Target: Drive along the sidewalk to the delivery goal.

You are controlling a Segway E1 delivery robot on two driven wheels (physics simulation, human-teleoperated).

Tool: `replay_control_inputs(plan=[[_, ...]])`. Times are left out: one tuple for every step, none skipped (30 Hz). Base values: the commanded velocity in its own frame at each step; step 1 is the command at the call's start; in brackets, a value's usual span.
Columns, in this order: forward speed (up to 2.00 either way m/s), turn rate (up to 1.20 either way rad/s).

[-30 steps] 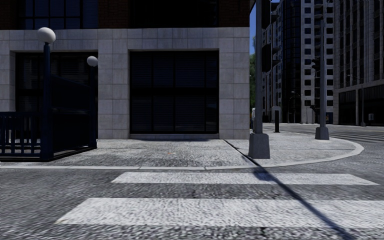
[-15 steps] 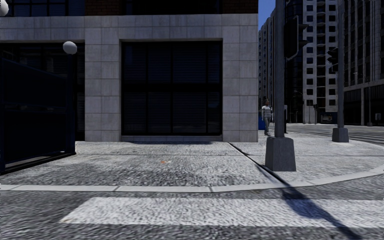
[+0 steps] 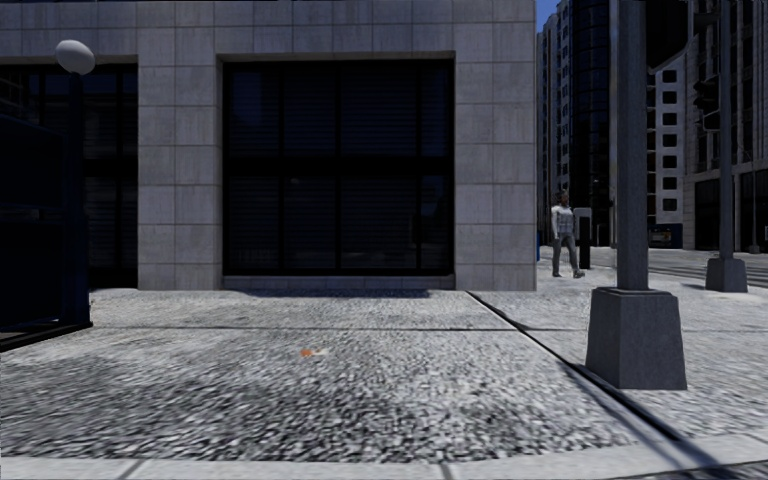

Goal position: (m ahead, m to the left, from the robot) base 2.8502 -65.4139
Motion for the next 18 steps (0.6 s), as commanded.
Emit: replay_control_inputs(plan=[[1.83,0.00],[1.83,0.00],[1.83,0.00],[1.83,0.00],[1.83,0.00],[1.83,0.00],[1.83,0.00],[1.83,0.00],[1.83,0.00],[1.83,0.00],[1.83,0.00],[1.83,0.00],[1.83,0.00],[1.83,0.00],[1.83,0.00],[1.83,-0.10],[1.83,-0.22],[1.83,-0.25]])
